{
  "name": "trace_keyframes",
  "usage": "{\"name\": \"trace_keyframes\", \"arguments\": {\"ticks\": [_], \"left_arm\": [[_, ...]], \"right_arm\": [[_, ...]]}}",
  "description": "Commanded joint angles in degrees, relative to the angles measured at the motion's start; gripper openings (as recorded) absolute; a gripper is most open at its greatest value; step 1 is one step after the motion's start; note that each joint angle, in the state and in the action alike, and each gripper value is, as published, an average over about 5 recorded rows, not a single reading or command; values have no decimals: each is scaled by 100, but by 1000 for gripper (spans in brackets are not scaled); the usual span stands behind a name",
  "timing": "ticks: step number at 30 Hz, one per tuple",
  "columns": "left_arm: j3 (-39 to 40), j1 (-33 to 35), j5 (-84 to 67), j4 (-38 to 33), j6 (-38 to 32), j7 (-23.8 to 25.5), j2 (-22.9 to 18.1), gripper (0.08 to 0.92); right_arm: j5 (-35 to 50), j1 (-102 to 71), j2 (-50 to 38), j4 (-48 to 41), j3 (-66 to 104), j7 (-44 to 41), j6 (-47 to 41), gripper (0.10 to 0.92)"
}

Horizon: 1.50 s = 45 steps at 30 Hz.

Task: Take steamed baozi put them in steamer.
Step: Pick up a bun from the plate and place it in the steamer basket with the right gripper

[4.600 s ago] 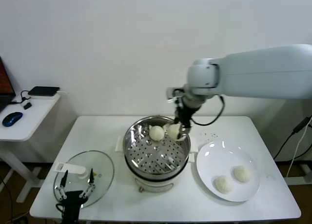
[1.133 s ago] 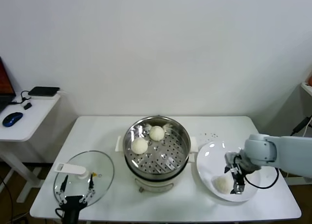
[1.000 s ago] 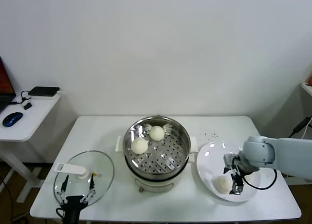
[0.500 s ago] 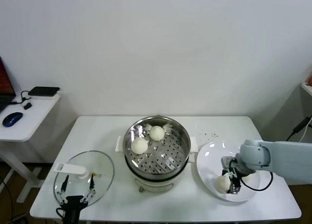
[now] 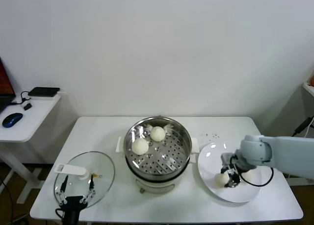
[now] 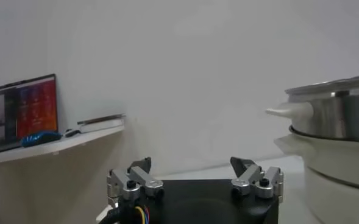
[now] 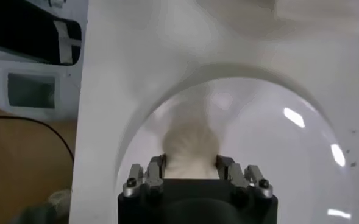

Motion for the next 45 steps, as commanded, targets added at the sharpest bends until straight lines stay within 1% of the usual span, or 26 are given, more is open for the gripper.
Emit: {"name": "trace_keyframes", "arguments": {"ticks": [1,3,5,8,11,14,17,23,27,31,39,45], "left_arm": [[-8,24,-1,-14,6,6,-234,823],[-9,25,-2,-25,15,6,-230,823],[-5,29,-2,-48,26,6,-227,823],[13,31,-3,-80,35,5,-227,823],[37,30,-5,-97,39,4,-226,823],[53,34,-4,-98,36,4,-226,823],[61,48,-3,-102,25,1,-227,823],[50,63,-14,-89,-16,-11,-231,823],[48,69,-27,-118,-26,-16,-241,823],[36,70,-44,-145,-28,-18,-248,823],[-3,35,-61,-79,-57,-18,-253,823],[1,-12,-60,7,-87,-22,-264,823]], "right_arm": [[253,2983,562,25,-1392,-848,2470,574],[374,3363,774,-69,-1434,-1159,3220,574],[455,3637,967,-88,-1403,-1348,3758,576],[588,3840,1252,36,-1234,-1359,4378,567],[694,3738,1529,259,-772,-1270,4697,527],[699,3534,1889,480,-330,-1158,4700,488],[551,3271,2325,516,23,-1096,4633,482],[-88,2507,3298,82,554,-977,4573,482],[-670,1899,3752,-149,714,-842,4527,489],[-971,1351,3910,-228,763,-776,4369,492],[-1602,686,3908,-527,731,-765,4262,493],[-1799,401,3984,-876,757,-748,4274,500]]}}
